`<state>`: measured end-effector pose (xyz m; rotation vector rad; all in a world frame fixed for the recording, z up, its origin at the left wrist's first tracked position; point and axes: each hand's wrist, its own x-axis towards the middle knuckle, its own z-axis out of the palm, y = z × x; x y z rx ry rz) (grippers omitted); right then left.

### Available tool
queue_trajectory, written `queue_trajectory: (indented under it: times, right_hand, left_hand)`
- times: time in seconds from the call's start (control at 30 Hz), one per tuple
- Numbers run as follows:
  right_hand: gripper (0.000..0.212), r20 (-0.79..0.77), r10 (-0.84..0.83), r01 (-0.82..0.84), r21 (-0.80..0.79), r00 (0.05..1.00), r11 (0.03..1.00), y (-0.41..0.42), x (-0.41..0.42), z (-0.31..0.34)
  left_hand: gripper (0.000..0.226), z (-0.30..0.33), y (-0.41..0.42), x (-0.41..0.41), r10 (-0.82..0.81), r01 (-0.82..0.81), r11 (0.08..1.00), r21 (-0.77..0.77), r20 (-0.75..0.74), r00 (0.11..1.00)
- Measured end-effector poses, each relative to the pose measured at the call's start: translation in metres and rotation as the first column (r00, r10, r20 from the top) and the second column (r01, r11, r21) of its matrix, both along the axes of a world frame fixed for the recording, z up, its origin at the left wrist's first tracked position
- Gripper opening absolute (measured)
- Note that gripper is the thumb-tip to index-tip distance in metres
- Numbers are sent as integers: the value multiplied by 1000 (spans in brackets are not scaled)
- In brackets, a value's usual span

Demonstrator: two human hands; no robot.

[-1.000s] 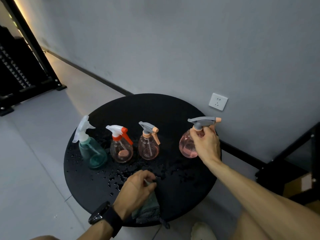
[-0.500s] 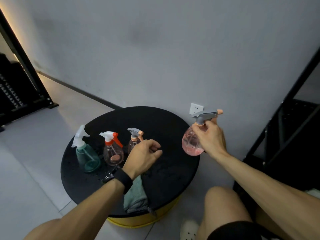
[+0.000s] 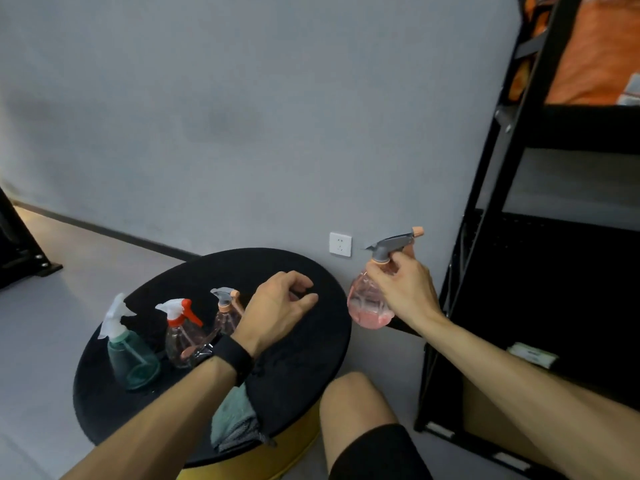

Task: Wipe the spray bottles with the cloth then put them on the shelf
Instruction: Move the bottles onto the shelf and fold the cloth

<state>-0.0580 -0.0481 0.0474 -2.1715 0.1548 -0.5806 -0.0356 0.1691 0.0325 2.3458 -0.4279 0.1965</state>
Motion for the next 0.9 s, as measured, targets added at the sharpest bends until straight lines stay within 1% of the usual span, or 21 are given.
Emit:
queue_trajectory:
  times: [0.07, 0.17, 0.23, 0.47, 0.57, 0.67, 0.9]
  right_hand:
    - [17, -3, -17, 17, -4, 1000, 1000, -12, -15, 4]
    - [12, 10, -31, 31, 18, 999, 999, -30, -36, 8]
    - [16, 16, -43, 43, 34, 999, 999, -44, -50, 9]
    - [16, -62, -79, 84, 76, 995, 994, -100, -96, 5]
    - [11, -72, -93, 100, 94, 993, 991, -124, -109, 7]
    - [6, -70, -117, 122, 81, 991, 989, -145, -114, 9]
    - [7, -67, -130, 137, 123, 989, 983, -187, -92, 12]
  left_hand:
    - [24, 5, -17, -4, -55, 55, 998, 3, 17, 998]
    - [25, 10, -42, -8, -124, 123, 992, 8, 43, 991]
    - [25, 11, -56, -11, -161, 160, 987, 20, 55, 985]
    - [20, 15, -98, -17, -258, 258, 966, 5, 51, 965]
    - [22, 16, -113, -19, -291, 292, 956, -14, 37, 956]
    - [22, 17, -130, -19, -314, 314, 949, 0, 37, 949]
    - [23, 13, -159, -11, -356, 356, 934, 11, 25, 934]
